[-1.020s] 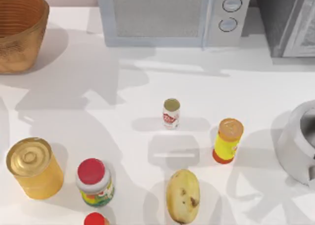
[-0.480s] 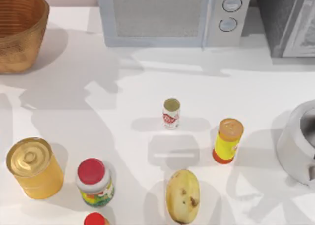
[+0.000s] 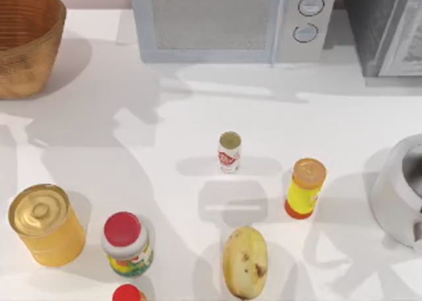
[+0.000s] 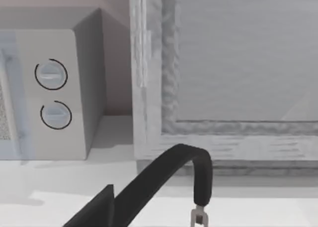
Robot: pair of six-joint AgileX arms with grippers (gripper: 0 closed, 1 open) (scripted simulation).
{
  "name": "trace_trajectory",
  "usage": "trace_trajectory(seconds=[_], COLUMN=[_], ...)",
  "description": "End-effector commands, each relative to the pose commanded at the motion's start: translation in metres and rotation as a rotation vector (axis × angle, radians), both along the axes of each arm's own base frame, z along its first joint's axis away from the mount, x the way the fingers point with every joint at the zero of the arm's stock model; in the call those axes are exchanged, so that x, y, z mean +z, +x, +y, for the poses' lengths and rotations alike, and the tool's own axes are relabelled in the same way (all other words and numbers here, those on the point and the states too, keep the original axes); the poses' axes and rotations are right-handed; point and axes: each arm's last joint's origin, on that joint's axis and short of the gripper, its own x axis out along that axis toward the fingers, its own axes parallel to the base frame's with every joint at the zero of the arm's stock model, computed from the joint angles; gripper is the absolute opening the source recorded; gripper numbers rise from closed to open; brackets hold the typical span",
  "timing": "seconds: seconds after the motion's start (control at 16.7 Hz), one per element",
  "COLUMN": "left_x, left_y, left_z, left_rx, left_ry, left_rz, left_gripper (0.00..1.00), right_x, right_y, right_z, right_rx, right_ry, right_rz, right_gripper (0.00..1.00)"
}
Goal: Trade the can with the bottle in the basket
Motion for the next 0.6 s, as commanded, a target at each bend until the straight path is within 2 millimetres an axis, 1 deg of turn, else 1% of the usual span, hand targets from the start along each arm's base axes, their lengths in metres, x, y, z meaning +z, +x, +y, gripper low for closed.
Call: trace_trajectory(seconds=[0.36,0.42,0.6], left_x=[0.0000,0.0000,0.0000], left_y=[0.0000,0.0000,0.0000], left_z=[0.0000,0.0000,0.0000], left_rx=[0.000,0.000,0.000], left_ry=[0.000,0.000,0.000], left_rz=[0.000,0.000,0.000], left_gripper=[0.98,1.00,1.00], right_x=[0.0000,0.0000,0.0000], right_y=[0.0000,0.0000,0.0000], right_z=[0.0000,0.0000,0.0000], right_rx=[0.000,0.000,0.000], right_ry=[0.000,0.000,0.000], right_rz=[0.000,0.000,0.000], right_gripper=[1.00,1.00,1.00])
